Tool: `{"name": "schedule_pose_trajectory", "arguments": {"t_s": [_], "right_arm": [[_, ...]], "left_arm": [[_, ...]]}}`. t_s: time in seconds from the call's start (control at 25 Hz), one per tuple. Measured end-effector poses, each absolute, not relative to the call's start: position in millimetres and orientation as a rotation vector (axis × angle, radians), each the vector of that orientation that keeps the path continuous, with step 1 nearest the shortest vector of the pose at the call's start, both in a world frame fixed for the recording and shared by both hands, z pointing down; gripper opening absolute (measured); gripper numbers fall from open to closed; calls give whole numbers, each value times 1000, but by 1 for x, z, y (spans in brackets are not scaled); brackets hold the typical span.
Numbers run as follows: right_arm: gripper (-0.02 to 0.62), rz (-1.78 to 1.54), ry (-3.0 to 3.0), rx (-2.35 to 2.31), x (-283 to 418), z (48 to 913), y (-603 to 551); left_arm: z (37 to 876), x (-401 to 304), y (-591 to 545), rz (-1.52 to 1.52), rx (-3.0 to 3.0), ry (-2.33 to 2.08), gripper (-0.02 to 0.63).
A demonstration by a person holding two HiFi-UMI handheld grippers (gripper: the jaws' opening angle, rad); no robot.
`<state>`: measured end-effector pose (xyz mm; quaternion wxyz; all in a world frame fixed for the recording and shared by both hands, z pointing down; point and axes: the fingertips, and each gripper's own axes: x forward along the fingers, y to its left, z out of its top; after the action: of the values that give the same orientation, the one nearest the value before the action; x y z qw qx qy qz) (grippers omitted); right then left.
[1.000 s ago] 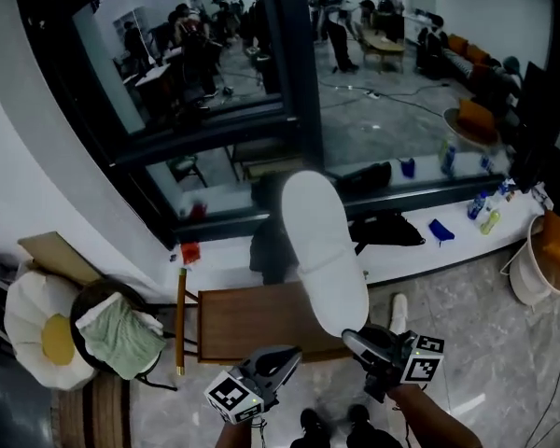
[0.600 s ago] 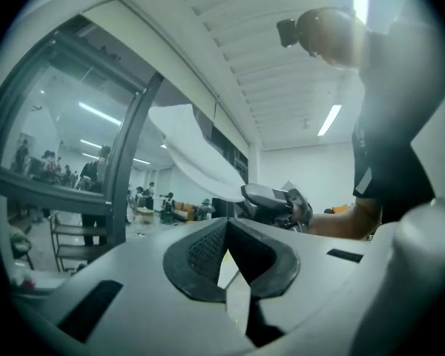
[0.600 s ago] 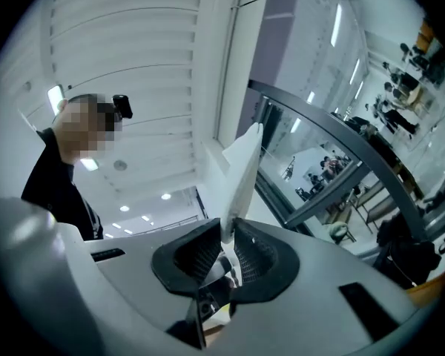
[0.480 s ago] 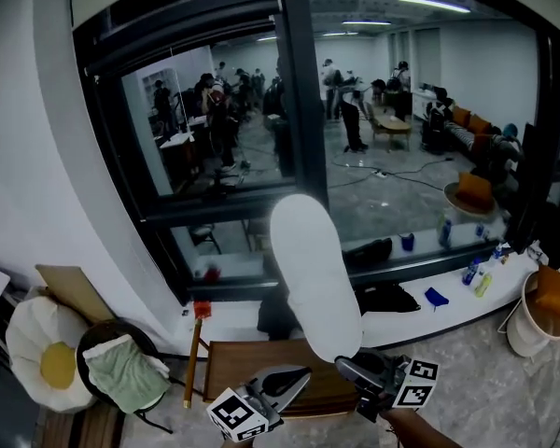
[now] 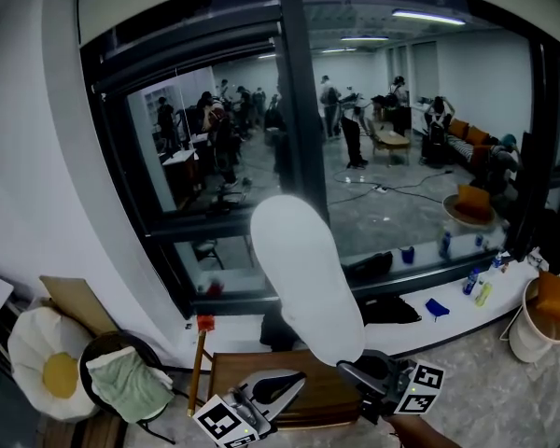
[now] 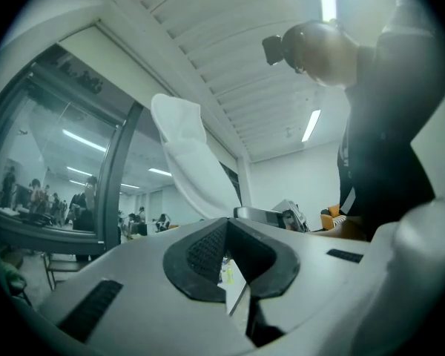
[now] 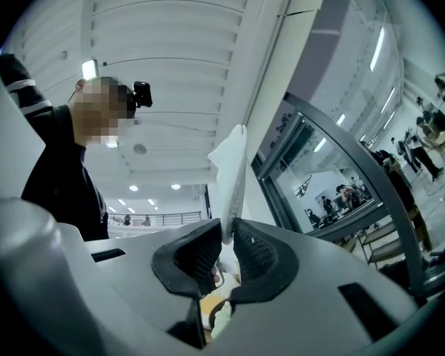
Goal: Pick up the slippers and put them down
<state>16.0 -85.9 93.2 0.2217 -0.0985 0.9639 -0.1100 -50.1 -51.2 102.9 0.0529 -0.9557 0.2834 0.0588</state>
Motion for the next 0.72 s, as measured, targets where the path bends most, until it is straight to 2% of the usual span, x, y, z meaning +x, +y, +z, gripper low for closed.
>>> {"name": "schedule_pose_trajectory", "arguments": {"t_s": [0.72], "right_arm": [[57,-313,2628,-263,20,93,-87]], "left_arm": [[102,-56,-45,202,-2898,867,12]]}}
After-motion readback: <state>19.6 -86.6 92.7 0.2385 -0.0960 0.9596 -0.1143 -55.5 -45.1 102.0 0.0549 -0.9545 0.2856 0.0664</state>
